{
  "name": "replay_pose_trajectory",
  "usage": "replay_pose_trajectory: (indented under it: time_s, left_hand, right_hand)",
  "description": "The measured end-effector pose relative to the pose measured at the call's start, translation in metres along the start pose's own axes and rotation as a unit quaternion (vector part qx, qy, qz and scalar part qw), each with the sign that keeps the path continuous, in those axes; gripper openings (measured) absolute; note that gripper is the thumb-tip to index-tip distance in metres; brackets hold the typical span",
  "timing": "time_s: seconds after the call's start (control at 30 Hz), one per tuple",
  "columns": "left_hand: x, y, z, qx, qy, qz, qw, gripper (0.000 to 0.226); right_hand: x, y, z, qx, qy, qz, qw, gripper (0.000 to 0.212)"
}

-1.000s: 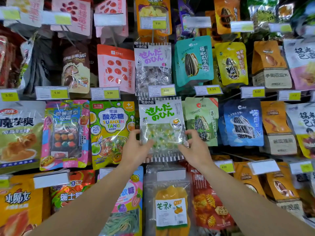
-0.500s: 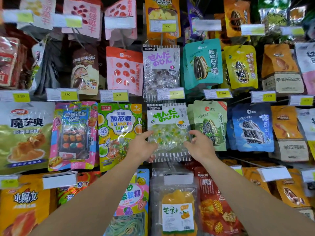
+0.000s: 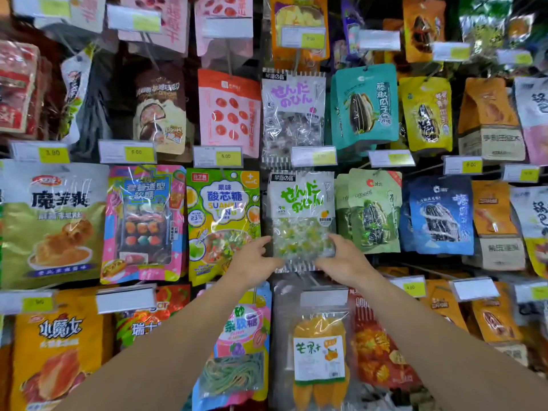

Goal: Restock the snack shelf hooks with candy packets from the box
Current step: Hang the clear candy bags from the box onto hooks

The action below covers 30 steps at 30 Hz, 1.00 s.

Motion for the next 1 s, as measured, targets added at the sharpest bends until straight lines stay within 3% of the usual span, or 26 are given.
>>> replay_pose_trajectory:
  time_s: [0.1, 0.27, 0.43, 0.57, 1.0]
  left_hand:
    - [0.015, -0.008, 0.010, -0.030, 0.004, -0.023, 0.999, 0.070]
    - [0.045, -0.026, 0.026, -0.052, 0.030, -0.064, 0.996, 0.059]
    - [0.088, -0.063, 0.036, -0.042, 0.013, -0.047, 0.998, 0.053]
    - [0.137, -0.099, 0.041, -0.096, 0.013, -0.042, 0.994, 0.054]
    - [0.369, -0.247, 0.085, -0.139, -0.064, 0.125, 0.980, 0.053]
  right_hand:
    - [0.017, -0.022, -0.005, 0.005, -0.003, -0.003, 1.000, 0.072]
    - [0.052, -0.053, -0.020, 0.056, 0.008, 0.020, 0.998, 0.071]
    - [0.106, -0.075, -0.054, 0.120, -0.022, 0.021, 0.992, 0.059]
    - [0.159, -0.086, -0.088, 0.165, -0.056, 0.032, 0.984, 0.058]
    - [0.391, -0.105, -0.227, 0.132, -0.217, 0.025, 0.967, 0.063]
Point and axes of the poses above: each hand's wrist, its own x-axis away from the middle knuckle, its own z-axis out of the back of the hand, y = z × x, the point moved 3 cm from there along -x, towards the middle knuckle, and after that the axes turned 8 degrees about z, right-handed, at the moved point
